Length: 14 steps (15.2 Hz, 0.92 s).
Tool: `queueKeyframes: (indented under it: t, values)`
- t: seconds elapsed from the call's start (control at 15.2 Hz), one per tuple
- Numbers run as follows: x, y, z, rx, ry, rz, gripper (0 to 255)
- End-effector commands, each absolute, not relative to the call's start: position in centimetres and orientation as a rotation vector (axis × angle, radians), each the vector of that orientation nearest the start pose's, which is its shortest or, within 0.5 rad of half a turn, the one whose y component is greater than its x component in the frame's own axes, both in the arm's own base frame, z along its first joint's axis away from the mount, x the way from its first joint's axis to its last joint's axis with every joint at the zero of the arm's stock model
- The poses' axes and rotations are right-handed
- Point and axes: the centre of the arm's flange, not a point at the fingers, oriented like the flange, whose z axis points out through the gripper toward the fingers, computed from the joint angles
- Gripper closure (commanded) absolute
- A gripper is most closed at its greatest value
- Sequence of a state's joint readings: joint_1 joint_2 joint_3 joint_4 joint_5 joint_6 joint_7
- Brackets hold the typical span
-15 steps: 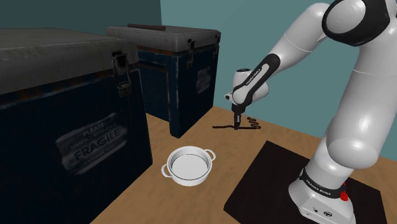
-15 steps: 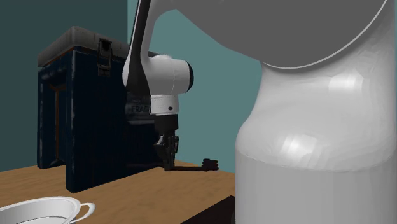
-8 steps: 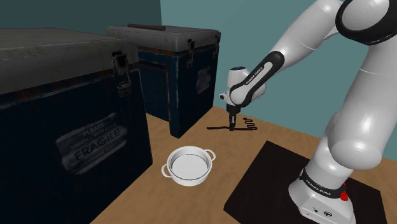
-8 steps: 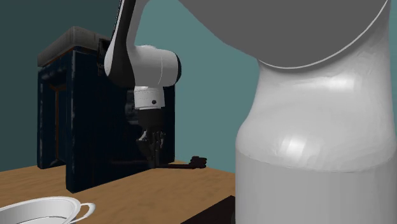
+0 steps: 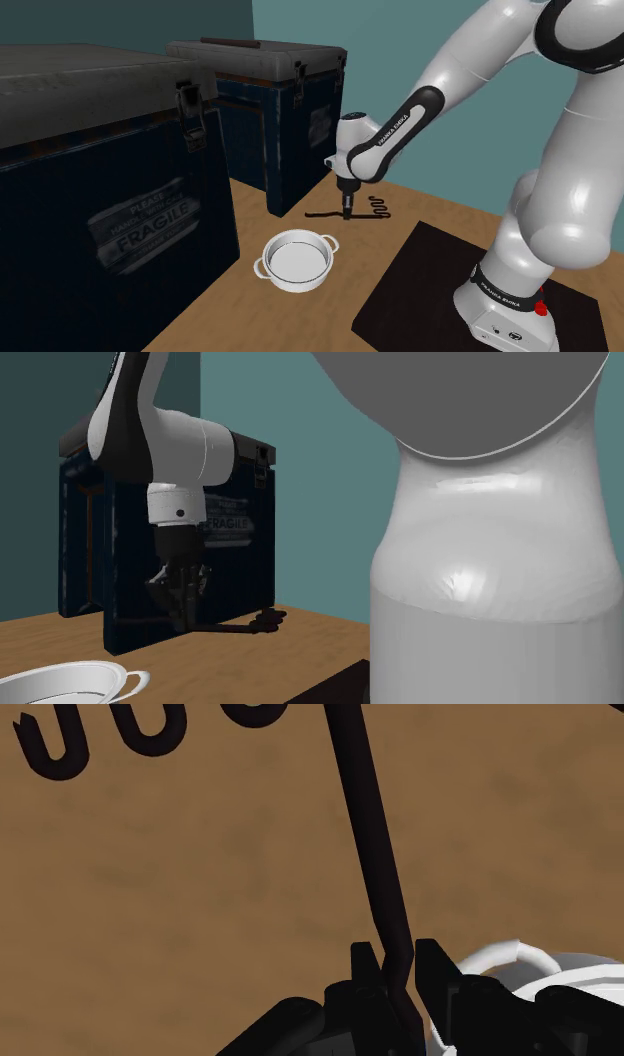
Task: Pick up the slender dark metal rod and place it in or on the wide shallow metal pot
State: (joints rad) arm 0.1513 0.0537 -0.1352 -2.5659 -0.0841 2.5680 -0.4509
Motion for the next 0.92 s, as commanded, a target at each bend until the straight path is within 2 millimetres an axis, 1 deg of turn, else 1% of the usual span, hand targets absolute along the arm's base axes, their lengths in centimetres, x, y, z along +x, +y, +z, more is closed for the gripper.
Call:
queueKeyframes:
  t: [0.0, 0.79, 0.86]
  values:
    - [44.8, 3.8, 24.4, -3.065, -0.844, 0.097, 255]
    - [46.3, 19.6, 24.5, -3.065, -0.844, 0.097, 255]
    - [46.0, 15.7, 23.8, -3.128, -1.009, 0.271, 255]
